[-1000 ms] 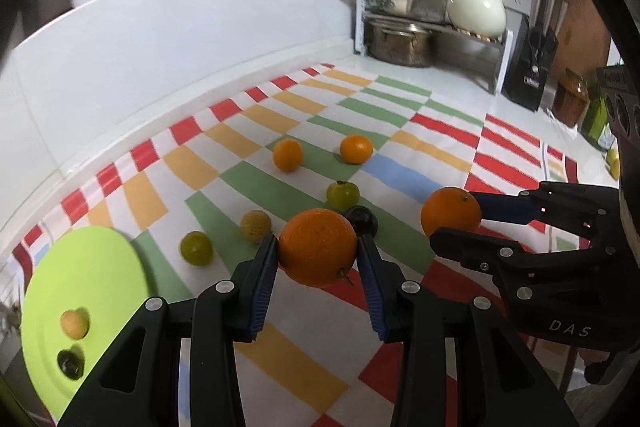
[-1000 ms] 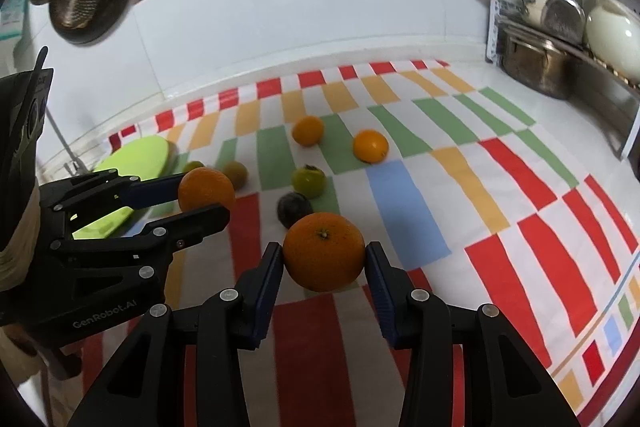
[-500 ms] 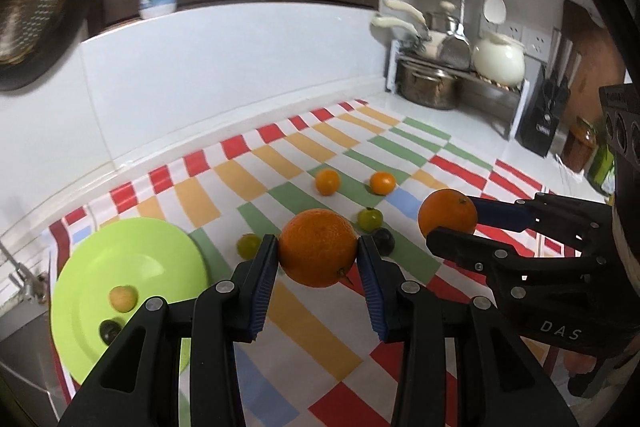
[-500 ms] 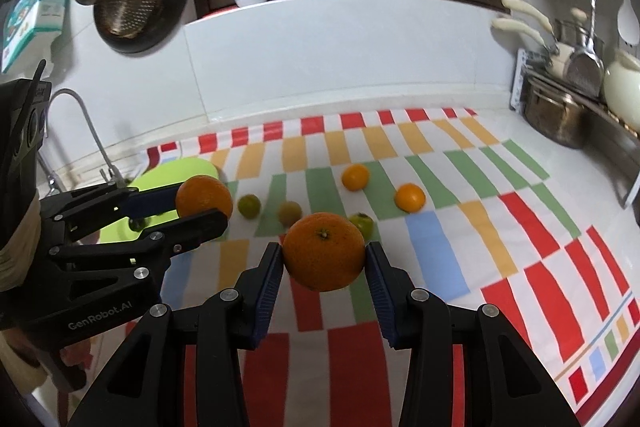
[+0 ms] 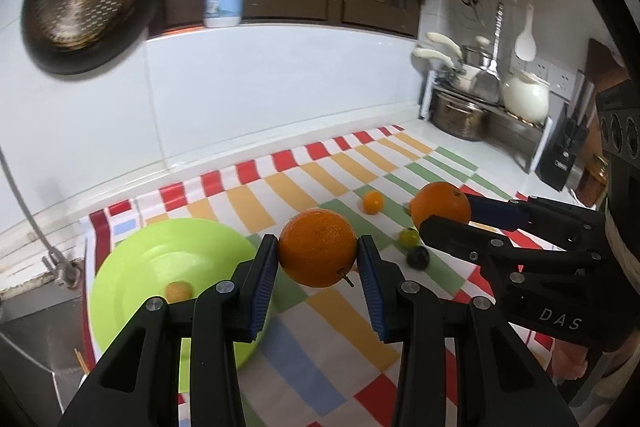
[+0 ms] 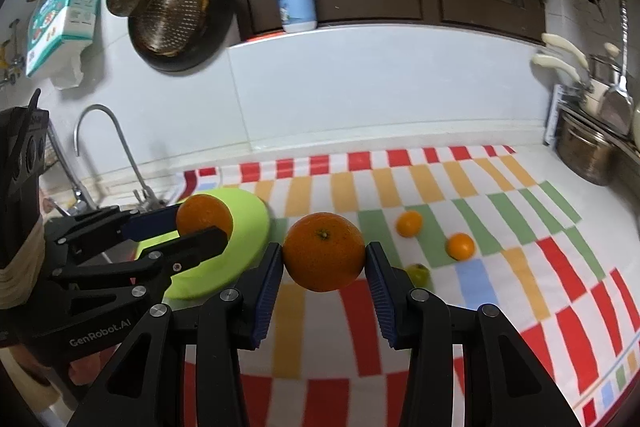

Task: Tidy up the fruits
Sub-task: 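Carry both oranges onto the green plate and open both grippers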

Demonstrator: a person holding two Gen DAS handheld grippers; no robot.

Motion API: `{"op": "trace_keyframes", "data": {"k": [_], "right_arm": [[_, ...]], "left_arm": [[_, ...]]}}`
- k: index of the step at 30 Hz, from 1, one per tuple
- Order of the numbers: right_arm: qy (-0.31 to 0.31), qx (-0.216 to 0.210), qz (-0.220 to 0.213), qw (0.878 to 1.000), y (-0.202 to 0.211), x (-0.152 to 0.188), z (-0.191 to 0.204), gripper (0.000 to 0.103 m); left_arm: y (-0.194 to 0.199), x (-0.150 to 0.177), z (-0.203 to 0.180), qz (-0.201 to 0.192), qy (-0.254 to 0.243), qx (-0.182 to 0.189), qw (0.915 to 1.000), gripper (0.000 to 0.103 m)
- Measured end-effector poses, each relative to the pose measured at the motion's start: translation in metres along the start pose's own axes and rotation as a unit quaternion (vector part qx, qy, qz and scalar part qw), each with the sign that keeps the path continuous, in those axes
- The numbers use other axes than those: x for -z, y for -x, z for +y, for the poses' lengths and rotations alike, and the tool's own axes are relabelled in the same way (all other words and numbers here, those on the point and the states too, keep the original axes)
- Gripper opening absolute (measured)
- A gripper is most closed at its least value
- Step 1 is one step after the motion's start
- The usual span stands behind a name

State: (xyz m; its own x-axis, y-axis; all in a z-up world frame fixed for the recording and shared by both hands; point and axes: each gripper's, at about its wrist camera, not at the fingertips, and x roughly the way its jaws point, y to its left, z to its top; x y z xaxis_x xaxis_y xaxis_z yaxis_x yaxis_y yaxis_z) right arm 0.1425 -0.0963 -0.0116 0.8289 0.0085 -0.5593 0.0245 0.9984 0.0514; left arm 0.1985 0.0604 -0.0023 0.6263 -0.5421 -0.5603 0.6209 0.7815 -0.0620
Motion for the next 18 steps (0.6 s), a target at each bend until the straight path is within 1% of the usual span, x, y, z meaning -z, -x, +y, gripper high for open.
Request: {"op": "trace_keyframes", "data": {"k": [12,18], "right_arm": [[0.023,-0.042,-0.013,0.999,-0.028,-0.027,0.041,0.043],[0.035,-0.056,-0.011,0.998,-0.046,-0.037,0.059,0.043]], "left_arm": [[0.011,-0.003,0.051,-0.012,0.026,-0.052,0.9982,0.04],[0.008,-0.001,0.078,-0.007,0.048,-0.07,0.9964,0.04]]}}
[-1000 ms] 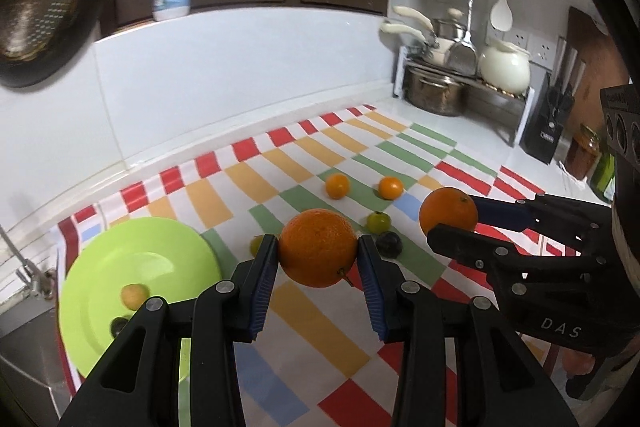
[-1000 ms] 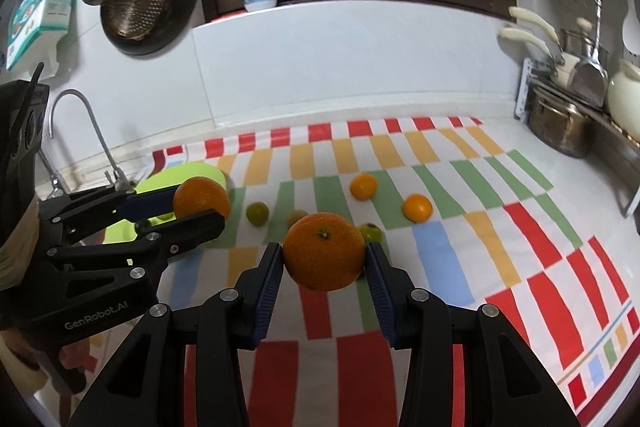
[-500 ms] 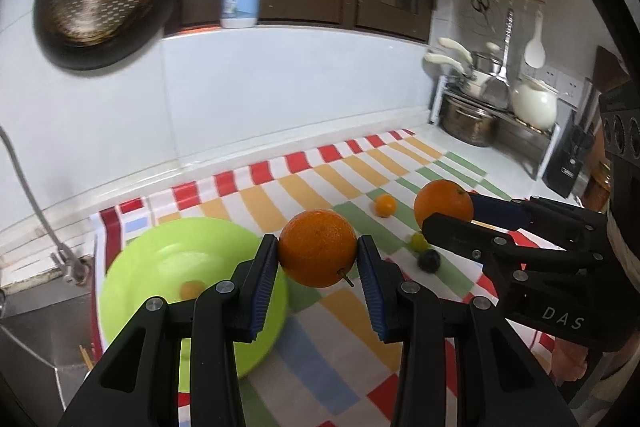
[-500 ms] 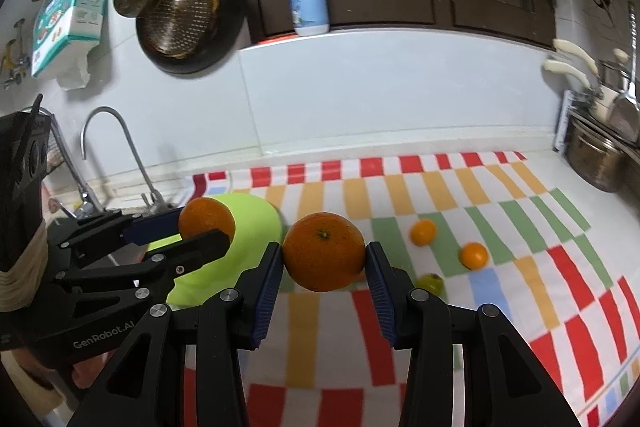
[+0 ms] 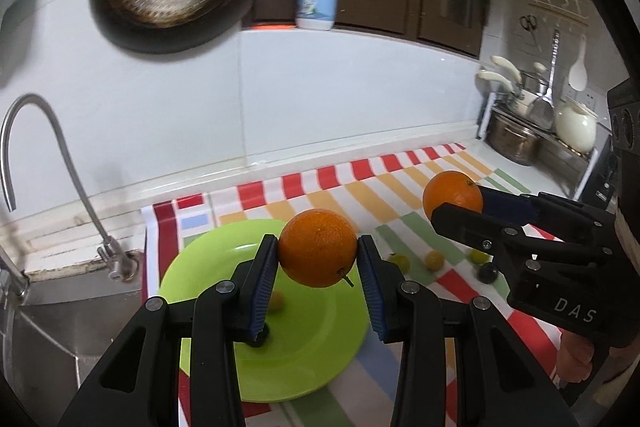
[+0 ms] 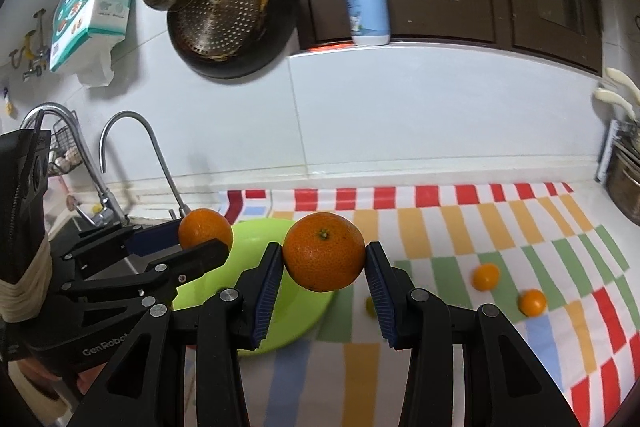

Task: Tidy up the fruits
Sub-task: 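Carry both oranges onto the green plate and open both grippers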

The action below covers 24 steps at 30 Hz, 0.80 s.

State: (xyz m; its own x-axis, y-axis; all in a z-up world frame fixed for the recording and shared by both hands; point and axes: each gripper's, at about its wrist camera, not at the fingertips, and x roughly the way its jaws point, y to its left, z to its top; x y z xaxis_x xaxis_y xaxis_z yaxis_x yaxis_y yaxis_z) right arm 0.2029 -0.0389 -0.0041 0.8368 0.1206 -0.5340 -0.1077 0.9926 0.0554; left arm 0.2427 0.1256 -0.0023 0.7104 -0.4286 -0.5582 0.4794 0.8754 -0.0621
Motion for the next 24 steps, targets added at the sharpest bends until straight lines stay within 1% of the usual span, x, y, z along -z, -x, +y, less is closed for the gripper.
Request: {"op": "trace_keyframes", "data": {"k": [13,18,24], "right_arm": [[0.016,-0.033,0.037,0.999,-0.049,-0.002,0.022,0.043],[0.021,-0.042,0.049,0.998,-0.069,-0.001,0.027,0.043],[0.027,-0.053,0.07,0.996,-0.096,0.0,0.032,0.043]], "left_arm": [[-0.016,0.013,0.041,0.028,0.028,-0.027,0.9989,0.04],[-0.02,0.017,0.054,0.031,0.027,-0.041,0.9983,0.04],[-0.034,0.023,0.065,0.047,0.022,-0.036,0.998,0.04]]}}
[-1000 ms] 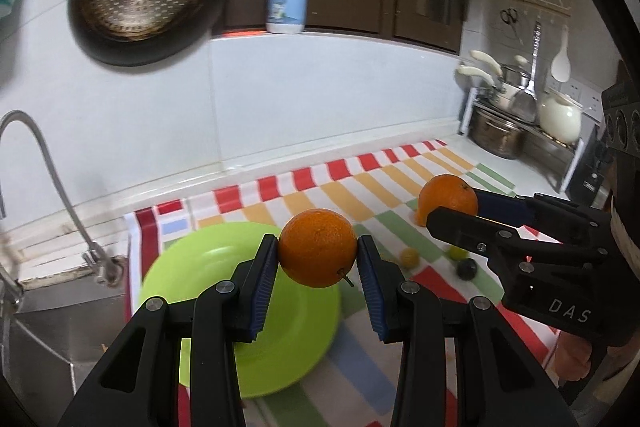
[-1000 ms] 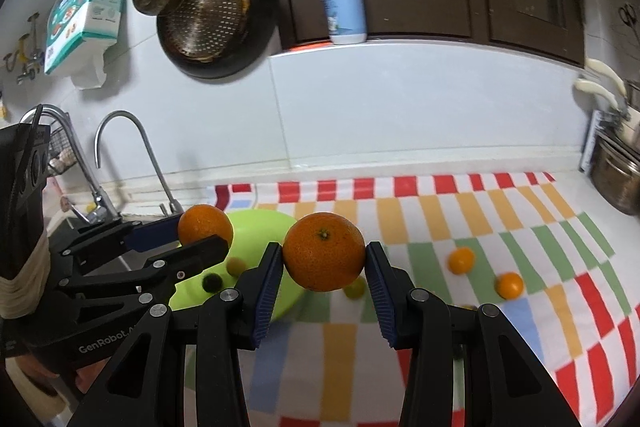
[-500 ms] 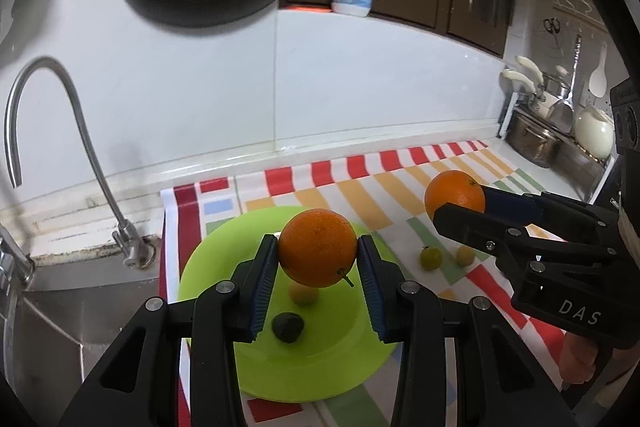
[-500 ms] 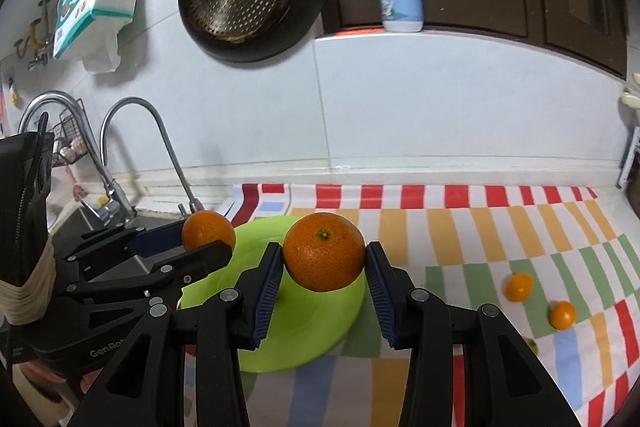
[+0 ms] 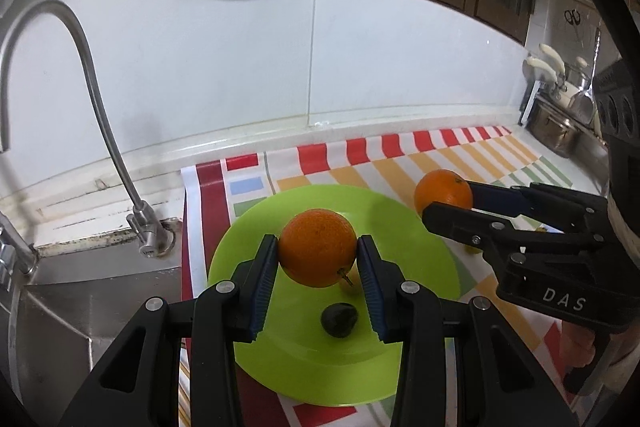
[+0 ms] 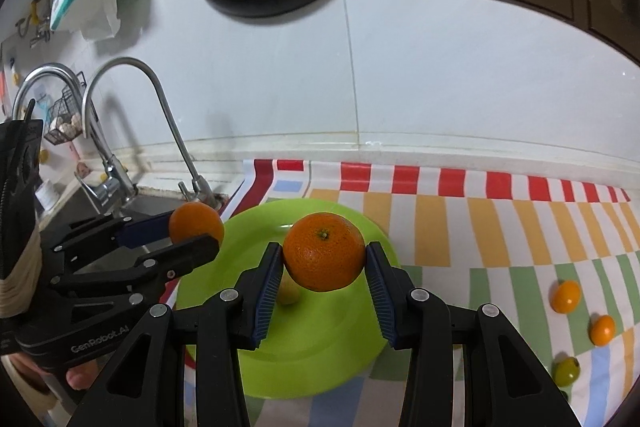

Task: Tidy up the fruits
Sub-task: 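Carry both oranges onto the green plate and open both grippers, then withdraw both grippers from the plate toward the remaining fruits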

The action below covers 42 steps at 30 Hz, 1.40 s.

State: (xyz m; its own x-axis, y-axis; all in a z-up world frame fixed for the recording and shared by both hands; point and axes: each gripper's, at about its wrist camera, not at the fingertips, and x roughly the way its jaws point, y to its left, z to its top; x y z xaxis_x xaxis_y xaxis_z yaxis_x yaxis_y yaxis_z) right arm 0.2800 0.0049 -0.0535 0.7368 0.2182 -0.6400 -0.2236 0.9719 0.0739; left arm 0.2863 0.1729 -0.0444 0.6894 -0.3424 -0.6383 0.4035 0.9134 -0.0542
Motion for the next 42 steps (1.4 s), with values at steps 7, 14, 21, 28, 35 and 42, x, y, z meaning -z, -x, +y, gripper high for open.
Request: {"op": "trace_keyframes", "data": {"k": [7,14,21,28,35,42], "right_arm": [[0.005,-0.019,0.047,0.999,-0.039,-0.001,0.001,0.043],[0.003,-0.012,0.073,0.997,-0.062,0.002,0.002,0.043],[-0.001,-0.003,0.07,0.998,-0.064,0.003,0.0,0.048],[-0.01,0.02,0.046,0.999,-0.042,0.003,-0.002,0.053],[-0.01,0.03,0.02,0.999,-0.003,0.011,0.001,0.053],[-0.01,0.04,-0.019,0.999,0.044,0.015,0.004,0.053]], "left_arm": [[-0.027,0.006,0.016,0.036,0.007,0.008,0.9993,0.04],[-0.045,0.007,0.025,0.054,0.014,0.004,0.9984,0.04],[-0.048,0.009,0.027,0.058,0.019,-0.001,0.9981,0.046],[-0.024,0.008,0.018,0.029,0.006,-0.029,0.9991,0.054],[0.012,0.005,0.0,0.003,0.006,-0.034,0.9994,0.054],[0.05,0.006,-0.015,-0.018,0.014,-0.031,0.9993,0.062]]}}
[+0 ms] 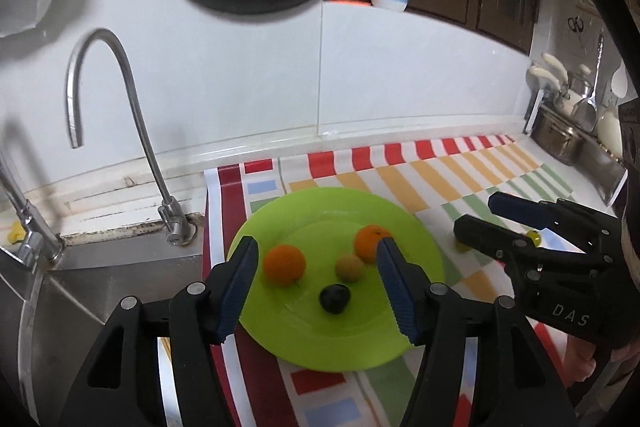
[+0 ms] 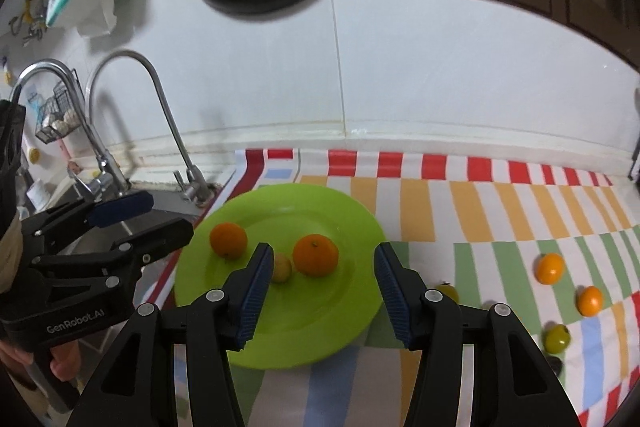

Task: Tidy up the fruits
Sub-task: 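Withdraw both grippers from the plate toward the remaining fruits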

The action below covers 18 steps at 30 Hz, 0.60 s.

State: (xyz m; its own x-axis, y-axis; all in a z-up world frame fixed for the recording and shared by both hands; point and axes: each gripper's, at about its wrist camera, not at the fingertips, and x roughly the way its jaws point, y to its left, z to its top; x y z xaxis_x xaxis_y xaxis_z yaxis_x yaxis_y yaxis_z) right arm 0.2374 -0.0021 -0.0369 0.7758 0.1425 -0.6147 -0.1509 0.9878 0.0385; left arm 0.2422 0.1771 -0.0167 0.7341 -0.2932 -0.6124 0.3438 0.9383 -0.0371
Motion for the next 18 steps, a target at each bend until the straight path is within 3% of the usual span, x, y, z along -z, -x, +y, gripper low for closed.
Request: {"op": "trace_keyframes", "data": {"k": [7,18], "right_arm": [[-0.006,0.014,-0.031,0.999,0.043,0.003,-0.005,0.053],[-0.011,0.049,-0.063,0.997,0.097,0.016,-0.014,0.053]], "left_arm": [[0.03,0.004,-0.019,-0.017,0.0,-0.002,0.9998,0.069],[0.052,0.012,-0.052,-0.029,-0.008,0.034,0.999,0.076]]}}
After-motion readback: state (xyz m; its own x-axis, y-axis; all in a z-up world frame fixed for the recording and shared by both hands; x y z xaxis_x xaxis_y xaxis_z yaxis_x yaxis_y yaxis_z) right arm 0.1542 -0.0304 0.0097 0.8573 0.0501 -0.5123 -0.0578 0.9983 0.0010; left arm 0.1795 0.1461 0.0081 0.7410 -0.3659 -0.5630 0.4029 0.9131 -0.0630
